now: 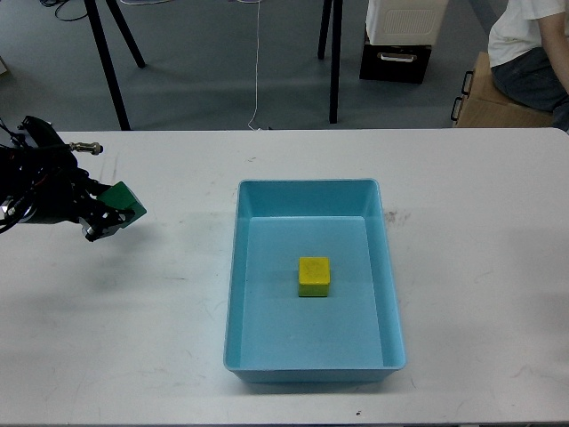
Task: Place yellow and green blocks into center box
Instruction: 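Carry the green cube with the left gripper into the tray beside the yellow cube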
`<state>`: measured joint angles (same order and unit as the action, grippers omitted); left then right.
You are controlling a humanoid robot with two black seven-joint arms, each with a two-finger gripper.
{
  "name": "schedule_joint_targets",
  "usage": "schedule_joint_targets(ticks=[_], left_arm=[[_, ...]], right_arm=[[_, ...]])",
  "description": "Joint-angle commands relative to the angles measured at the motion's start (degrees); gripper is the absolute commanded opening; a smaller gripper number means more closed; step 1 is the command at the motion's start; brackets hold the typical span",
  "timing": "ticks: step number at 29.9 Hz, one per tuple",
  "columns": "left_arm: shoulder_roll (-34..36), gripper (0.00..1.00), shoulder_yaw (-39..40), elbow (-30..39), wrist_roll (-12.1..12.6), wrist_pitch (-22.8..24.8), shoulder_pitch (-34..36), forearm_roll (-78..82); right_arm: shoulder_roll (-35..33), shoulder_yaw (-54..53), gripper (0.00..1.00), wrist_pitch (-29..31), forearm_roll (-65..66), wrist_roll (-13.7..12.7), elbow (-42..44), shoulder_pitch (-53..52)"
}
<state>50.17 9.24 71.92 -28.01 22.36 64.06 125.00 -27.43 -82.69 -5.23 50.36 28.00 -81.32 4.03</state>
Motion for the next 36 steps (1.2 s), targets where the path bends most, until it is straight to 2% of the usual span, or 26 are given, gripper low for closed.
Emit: schedule_joint_targets(ticks=[1, 5, 14, 22, 27, 36], left_arm=[[-0.07, 0.15, 0.08, 7.25, 0.01, 1.27, 4.22, 0.0], [-4.36, 0.15, 0.08, 11.13, 0.01, 5.64, 8.53, 0.0], [-20.79, 0.16, -0.62, 11.66, 0.01, 5.64, 13.72, 0.0], [-31.26, 0.19, -7.65, 6.57, 0.01, 5.64, 14.17, 0.0], [-33.38, 0.2, -10.2, 2.09, 0.01, 5.64, 12.15, 0.0], [-33.38, 0.27, -10.21, 0.85, 0.01, 5.64, 7.05, 0.0]], right_arm=[[0.01, -0.02, 0.98, -2.32, 0.0, 0.0, 3.0, 0.54], [0.01, -0.02, 0.98, -3.03, 0.0, 0.0, 4.59, 1.59], [0.01, -0.63, 0.98, -3.12, 0.0, 0.0, 6.44, 2.12], [0.01, -0.81, 0.98, -3.03, 0.0, 0.0, 7.05, 2.12], [0.01, -0.81, 0.98, -3.03, 0.0, 0.0, 6.96, 2.12], [0.62, -0.72, 0.98, -3.03, 0.0, 0.0, 6.96, 2.12]])
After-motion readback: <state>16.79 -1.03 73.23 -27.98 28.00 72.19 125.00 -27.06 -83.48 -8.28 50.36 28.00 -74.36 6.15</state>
